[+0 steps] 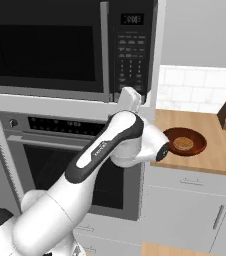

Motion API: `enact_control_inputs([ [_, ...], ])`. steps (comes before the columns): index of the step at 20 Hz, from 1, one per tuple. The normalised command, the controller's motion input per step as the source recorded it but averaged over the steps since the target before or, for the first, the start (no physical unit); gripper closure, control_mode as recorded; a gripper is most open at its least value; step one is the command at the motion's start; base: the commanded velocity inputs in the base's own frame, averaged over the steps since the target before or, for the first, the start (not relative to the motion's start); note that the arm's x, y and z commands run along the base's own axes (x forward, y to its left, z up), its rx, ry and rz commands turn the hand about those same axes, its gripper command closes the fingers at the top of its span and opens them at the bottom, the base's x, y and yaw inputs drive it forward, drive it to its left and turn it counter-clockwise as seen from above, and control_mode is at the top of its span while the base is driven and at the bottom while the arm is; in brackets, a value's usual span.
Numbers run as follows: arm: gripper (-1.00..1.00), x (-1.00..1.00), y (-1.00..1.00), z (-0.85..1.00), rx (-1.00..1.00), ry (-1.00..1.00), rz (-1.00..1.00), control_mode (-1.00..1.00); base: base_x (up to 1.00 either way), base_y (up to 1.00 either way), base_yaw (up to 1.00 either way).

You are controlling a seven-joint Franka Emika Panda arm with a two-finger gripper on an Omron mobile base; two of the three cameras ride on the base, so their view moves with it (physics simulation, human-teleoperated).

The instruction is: Open the microwave, place the bowl with waffle inside the microwave, then close the microwave door and turn it on.

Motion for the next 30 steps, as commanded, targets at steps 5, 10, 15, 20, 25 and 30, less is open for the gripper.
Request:
enact_control_inputs([
  [5, -1.0, 0.18, 0.45, 0.0, 0.37, 0.0, -0.01, -1.0, 0.0, 0.0, 0.0],
  [10, -1.0, 0.35, 0.05, 0.04, 0.13, 0.04, 0.0, -1.0, 0.0, 0.0, 0.0],
  [15, -1.0, 0.32, 0.0, 0.0, 0.03, 0.08, 0.0, -1.0, 0.0, 0.0, 0.0],
  [20, -1.0, 0.37, 0.0, 0.0, 0.01, 0.1, 0.0, -1.0, 0.0, 0.0, 0.0],
  [25, -1.0, 0.2, -0.19, 0.0, 0.09, 0.03, 0.0, -1.0, 0.0, 0.0, 0.0],
  [30, 1.0, -0.01, 0.1, 0.0, 0.01, -0.01, 0.0, -1.0, 0.0, 0.0, 0.0],
])
